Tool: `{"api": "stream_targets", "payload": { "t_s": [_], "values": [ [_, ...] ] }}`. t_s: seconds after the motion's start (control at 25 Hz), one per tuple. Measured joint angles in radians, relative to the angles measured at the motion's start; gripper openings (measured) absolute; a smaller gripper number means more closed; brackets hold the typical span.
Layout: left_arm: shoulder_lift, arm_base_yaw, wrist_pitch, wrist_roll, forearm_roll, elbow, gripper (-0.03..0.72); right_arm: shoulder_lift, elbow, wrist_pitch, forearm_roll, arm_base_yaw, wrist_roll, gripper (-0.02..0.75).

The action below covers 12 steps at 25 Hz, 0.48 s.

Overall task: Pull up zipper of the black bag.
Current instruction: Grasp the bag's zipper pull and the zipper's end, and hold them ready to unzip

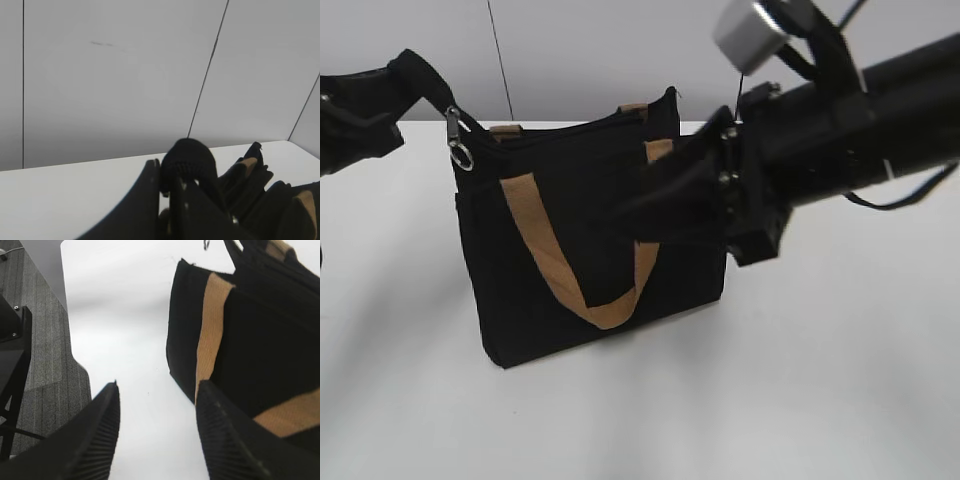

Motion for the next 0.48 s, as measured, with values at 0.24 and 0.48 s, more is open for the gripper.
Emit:
{"api": "stream_targets", "payload": {
  "t_s": [0.24, 0.48],
  "values": [
    [0.0, 0.0, 0.0, 0.0, 0.0, 0.0, 0.023, 0.209, -0.219, -0.005, 0.011, 0.069, -0.042, 0.389],
    [0.0, 0.0, 0.001, 0.0, 0.0, 0.0, 0.023, 0.367, -0.389, -0.012, 0.016, 0.136, -0.044, 0.389]
  ]
}}
